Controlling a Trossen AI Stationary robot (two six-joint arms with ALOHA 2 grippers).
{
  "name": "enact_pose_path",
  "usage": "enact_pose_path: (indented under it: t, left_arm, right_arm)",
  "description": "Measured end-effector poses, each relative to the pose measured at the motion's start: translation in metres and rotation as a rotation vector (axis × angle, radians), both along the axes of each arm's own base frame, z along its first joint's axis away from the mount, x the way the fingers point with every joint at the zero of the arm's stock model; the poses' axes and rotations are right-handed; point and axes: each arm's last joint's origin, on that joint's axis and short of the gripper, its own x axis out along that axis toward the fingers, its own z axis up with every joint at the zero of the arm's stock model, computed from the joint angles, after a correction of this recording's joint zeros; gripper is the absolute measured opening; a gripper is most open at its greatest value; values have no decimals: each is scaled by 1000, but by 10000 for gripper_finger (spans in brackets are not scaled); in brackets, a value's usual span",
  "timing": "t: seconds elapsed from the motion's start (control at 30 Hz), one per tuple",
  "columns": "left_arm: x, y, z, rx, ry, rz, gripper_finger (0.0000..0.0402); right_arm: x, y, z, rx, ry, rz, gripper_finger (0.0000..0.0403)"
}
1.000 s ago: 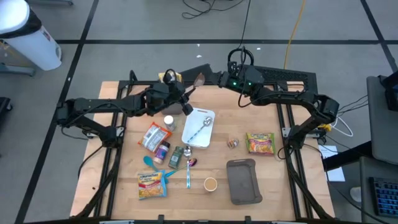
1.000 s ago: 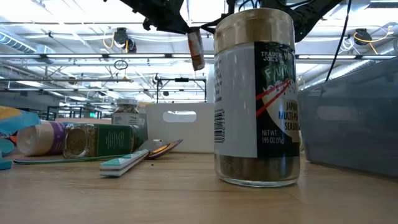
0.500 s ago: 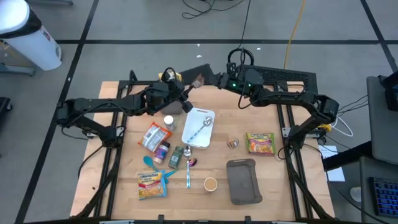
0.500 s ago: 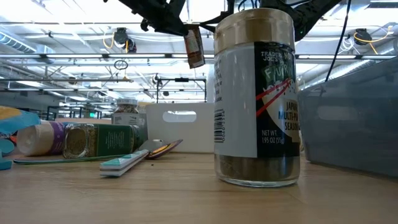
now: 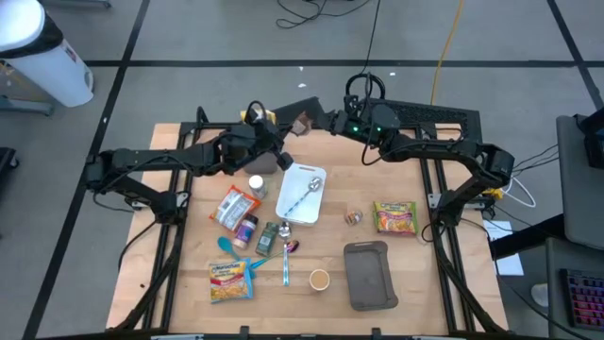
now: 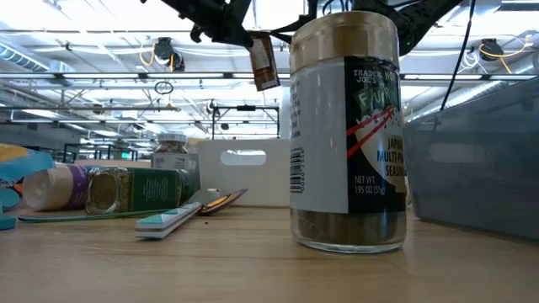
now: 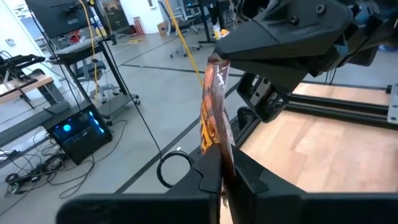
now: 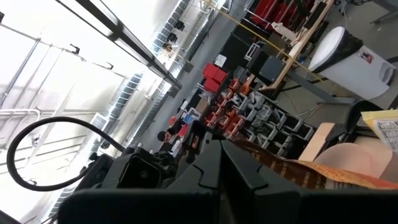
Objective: Pick & Place Food Item
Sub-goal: Put the orange seasoning pack into the bottom black bin
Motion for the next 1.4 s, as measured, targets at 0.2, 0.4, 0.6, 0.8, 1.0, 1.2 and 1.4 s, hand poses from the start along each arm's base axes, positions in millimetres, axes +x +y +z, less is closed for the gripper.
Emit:
enact_pose_path:
  t: [0.2,0.4,0.6,0.8,1.0,1.2,1.4]
  left_arm:
    - [0,0,0,-42,-37,-3,6]
    - [1,-2,0,-97,-74,-54,4]
    - [2,-3,1,-119,-89,-93,3]
    - [2,-4,1,-131,-87,-144,2]
    - [-2,-6,0,-179,-39,-238,1]
    - [-6,0,16,-288,113,-328,1]
    - [-1,10,45,-372,145,-484,1]
  right_arm:
    - [1,3,0,-1,-1,8,0]
    - [1,3,0,-40,10,1,0]
    - [0,4,6,-168,-22,-6,28]
    - [-2,2,9,-242,-39,-19,101]
    - [-17,-8,18,-383,-33,78,166]
    - [-31,-12,47,-527,81,229,190]
    - [-26,-2,84,-740,297,346,182]
